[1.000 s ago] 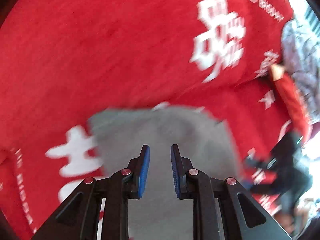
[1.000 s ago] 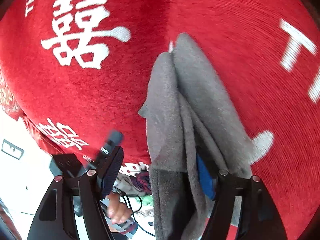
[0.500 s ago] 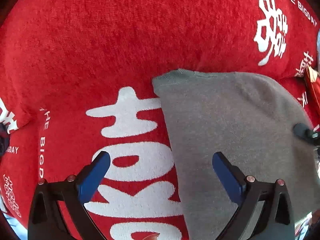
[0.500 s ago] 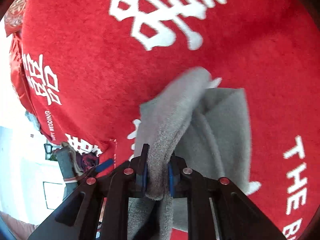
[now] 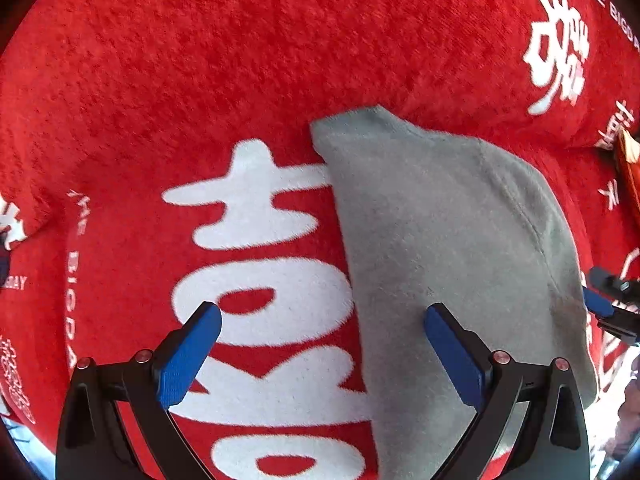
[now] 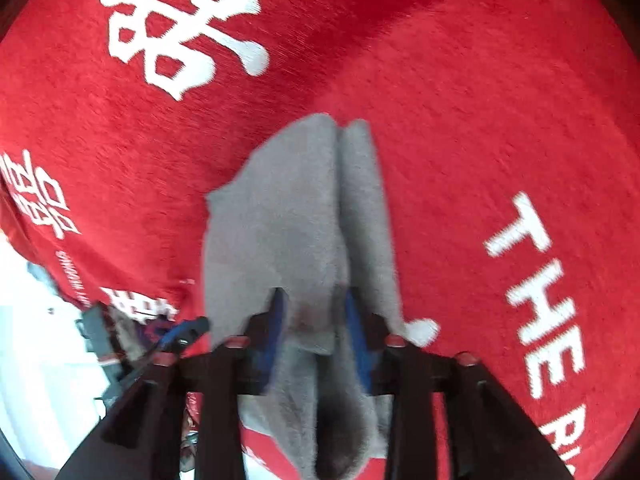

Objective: Fold small clothes

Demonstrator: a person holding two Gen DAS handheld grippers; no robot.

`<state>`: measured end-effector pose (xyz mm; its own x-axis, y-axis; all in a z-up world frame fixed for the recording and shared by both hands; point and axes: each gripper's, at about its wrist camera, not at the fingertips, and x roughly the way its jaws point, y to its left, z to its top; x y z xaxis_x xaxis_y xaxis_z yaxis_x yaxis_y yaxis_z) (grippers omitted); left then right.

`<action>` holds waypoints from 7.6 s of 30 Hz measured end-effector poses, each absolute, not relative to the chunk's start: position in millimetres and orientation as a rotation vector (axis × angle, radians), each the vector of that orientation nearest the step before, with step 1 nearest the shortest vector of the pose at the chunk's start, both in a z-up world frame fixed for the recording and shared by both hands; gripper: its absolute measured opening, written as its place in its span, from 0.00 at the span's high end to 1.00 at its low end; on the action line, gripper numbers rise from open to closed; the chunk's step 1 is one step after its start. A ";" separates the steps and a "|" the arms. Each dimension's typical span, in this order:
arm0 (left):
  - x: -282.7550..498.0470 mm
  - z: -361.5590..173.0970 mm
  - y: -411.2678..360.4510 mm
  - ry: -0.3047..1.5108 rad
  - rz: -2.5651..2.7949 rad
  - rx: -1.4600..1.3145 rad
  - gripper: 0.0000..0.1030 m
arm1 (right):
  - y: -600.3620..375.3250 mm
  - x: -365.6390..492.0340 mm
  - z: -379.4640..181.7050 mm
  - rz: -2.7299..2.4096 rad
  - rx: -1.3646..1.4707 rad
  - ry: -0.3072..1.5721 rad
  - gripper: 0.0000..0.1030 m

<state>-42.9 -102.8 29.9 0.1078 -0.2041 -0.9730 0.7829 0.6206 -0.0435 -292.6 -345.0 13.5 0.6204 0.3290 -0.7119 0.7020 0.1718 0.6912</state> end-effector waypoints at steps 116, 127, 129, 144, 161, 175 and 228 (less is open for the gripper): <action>-96.5 63.1 -66.5 1.410 -0.651 0.600 0.01 | -312.3 -286.8 87.3 -0.408 1.242 1.315 0.00; -51.0 20.1 -118.5 1.426 -0.783 0.439 0.01 | -374.5 -265.3 29.6 -0.230 1.263 1.275 0.00; -50.6 9.8 -130.4 1.441 -0.832 0.451 0.01 | -377.5 -262.5 20.0 -0.175 1.305 1.234 0.00; -59.7 -26.2 -174.4 1.550 -0.971 0.440 0.01 | -366.8 -228.8 -8.7 0.058 1.399 1.113 0.00; -58.8 -22.6 -159.6 1.536 -0.980 0.385 0.18 | -350.3 -211.9 -16.9 0.000 1.438 1.117 0.04; -67.4 75.0 -87.3 1.482 -1.078 0.312 0.57 | -295.6 -229.5 45.5 0.121 1.584 1.020 0.66; -111.3 125.1 11.4 1.388 -0.546 0.568 0.00 | -165.9 -213.0 170.2 -0.510 0.754 1.498 0.00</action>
